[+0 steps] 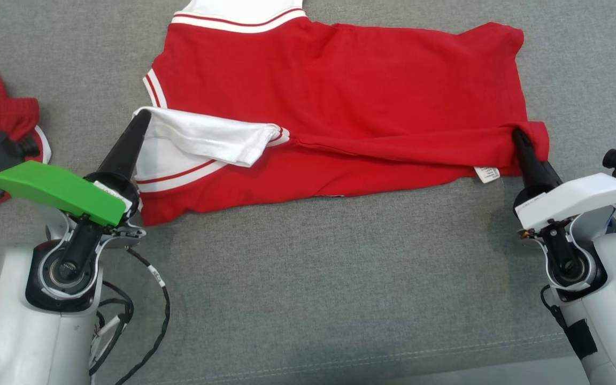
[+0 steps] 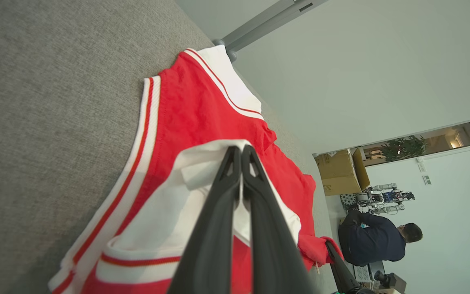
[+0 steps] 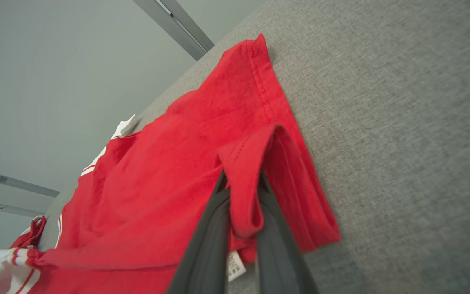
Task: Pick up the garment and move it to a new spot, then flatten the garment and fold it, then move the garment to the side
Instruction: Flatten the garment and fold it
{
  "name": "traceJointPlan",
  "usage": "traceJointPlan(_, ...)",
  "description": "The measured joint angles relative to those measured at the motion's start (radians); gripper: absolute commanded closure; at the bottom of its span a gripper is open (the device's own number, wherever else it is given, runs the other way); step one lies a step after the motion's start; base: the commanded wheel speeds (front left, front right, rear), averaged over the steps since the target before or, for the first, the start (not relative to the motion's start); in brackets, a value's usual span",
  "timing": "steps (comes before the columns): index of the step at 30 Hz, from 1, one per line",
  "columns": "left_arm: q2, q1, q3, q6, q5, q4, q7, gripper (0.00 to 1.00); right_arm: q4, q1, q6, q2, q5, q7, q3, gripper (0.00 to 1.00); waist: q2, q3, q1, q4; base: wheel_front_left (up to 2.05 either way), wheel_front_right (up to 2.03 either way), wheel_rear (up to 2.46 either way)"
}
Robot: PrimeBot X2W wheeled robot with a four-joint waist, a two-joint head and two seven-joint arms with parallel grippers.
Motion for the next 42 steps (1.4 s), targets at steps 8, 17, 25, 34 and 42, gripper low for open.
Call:
traceJointPlan(8,0.0,-0.068,-0.018,-0.007,0.012,0.075,0.008,1.0,0.03,-0.044,-0.009,0.005,-0.001,0.0,-0.001,0.72,0.0,0.018,0.0,-0.003,0.0,0.0,0.0)
traceJointPlan(17,-0.001,-0.134,-0.029,-0.026,0.027,0.169,0.012,0.0,0.061,-0.087,-0.009,0.021,-0.01,-0.008,0.001,0.0,0.0,0.034,0.0,-0.008,0.0,0.0,0.0)
traceJointPlan(25,-0.008,-0.15,-0.026,-0.058,0.027,0.241,0.006,0.0,0.092,-0.103,0.007,0.03,-0.017,-0.068,-0.01,0.0,0.0,0.024,0.0,-0.013,0.0,0.0,0.0)
traceJointPlan(34,-0.008,-0.15,-0.059,-0.107,0.059,0.273,-0.019,0.0,0.108,-0.103,0.049,0.03,-0.037,-0.145,-0.019,0.0,0.0,-0.016,0.0,-0.004,0.0,0.0,0.0)
traceJointPlan(42,0.002,-0.13,-0.067,-0.133,0.091,0.273,-0.056,0.0,0.124,-0.1,0.072,0.035,-0.038,-0.188,-0.052,0.0,0.0,-0.055,0.0,0.005,0.0,0.0,0.0)
